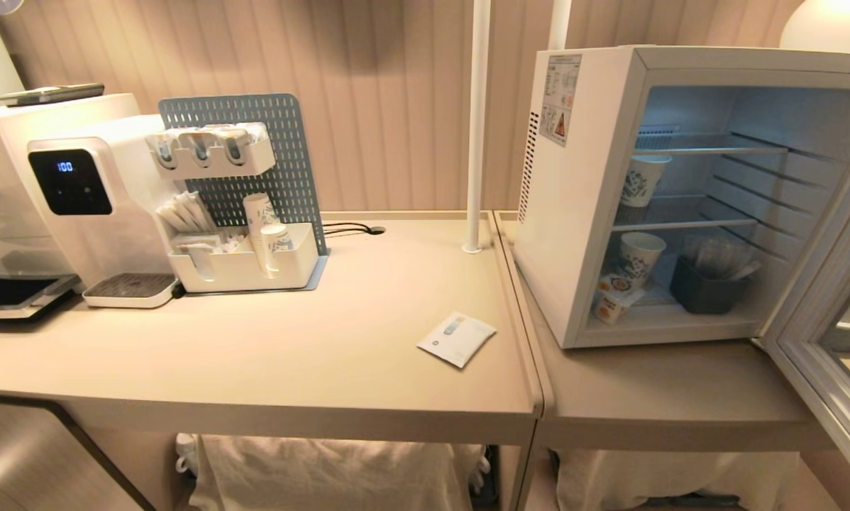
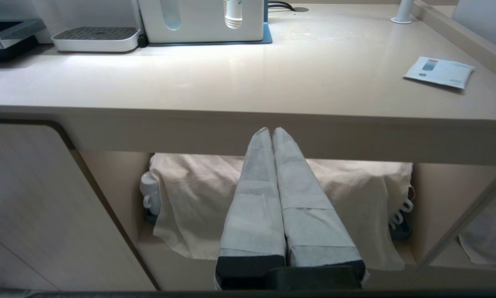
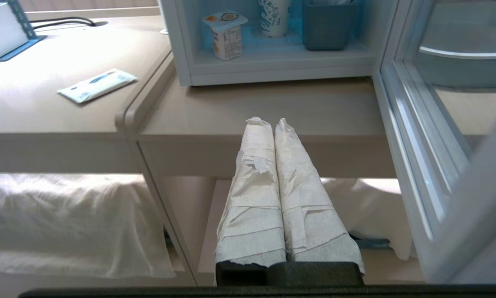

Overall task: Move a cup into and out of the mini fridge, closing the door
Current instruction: Take the yoghurt out of the freezer

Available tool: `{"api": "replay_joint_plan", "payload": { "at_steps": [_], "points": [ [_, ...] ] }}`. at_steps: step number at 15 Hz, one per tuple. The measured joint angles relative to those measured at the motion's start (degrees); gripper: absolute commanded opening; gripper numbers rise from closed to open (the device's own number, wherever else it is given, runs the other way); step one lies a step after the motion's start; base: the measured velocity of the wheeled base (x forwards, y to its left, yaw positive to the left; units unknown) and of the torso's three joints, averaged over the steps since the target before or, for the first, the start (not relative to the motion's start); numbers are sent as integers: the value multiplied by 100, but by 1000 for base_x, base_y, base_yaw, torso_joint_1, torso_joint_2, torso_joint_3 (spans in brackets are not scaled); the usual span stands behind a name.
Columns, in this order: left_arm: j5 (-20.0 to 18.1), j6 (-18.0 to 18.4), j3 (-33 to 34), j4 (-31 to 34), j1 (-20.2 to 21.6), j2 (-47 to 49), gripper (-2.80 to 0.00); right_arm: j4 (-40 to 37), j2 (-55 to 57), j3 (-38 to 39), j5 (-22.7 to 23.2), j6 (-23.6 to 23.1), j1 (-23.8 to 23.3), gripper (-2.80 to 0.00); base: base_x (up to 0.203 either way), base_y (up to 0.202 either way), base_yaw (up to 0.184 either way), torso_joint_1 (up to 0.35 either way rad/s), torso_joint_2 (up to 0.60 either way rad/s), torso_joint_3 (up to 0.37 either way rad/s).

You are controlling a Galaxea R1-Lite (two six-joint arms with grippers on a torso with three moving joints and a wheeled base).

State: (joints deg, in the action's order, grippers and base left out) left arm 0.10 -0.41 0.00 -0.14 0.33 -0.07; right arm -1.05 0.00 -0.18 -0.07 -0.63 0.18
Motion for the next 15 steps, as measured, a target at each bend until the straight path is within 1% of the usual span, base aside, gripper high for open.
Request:
{"api": "replay_joint_plan", "payload": {
  "at_steps": [2,3,6,7,9,11,13,15],
  "points": [
    [-1,0,0,-14,-2,0,-280,0,0,0,-2,3,-5,-280,180,0,-1,6,3,4],
    [-2,0,0,-19,-2,0,-280,0,0,0,0,1,-5,-280,81,0,-8,4,7,-4],
    [4,-16,0,-29,0,0,-280,-30,4,-24,-20,1,-5,-280,0,0,0,0,0,0],
    [5,-16,0,-29,0,0,-280,-97,34,-162,-48,35,-5,-280,0,0,0,0,0,0],
    [3,-19,0,-27,0,0,-280,-260,266,-935,-129,251,0,-280,0,0,0,0,0,0],
    [6,-40,0,-27,-2,0,-280,-492,895,-1866,-195,503,-7,-280,0,0,0,0,0,0],
    [6,-46,0,-27,0,0,-280,-625,1681,-2368,-172,589,-5,-280,0,0,0,0,0,0],
    [6,-55,0,-27,-2,2,-280,-707,2641,-2638,-37,617,-5,-280,0,0,0,0,0,0]
  ]
}}
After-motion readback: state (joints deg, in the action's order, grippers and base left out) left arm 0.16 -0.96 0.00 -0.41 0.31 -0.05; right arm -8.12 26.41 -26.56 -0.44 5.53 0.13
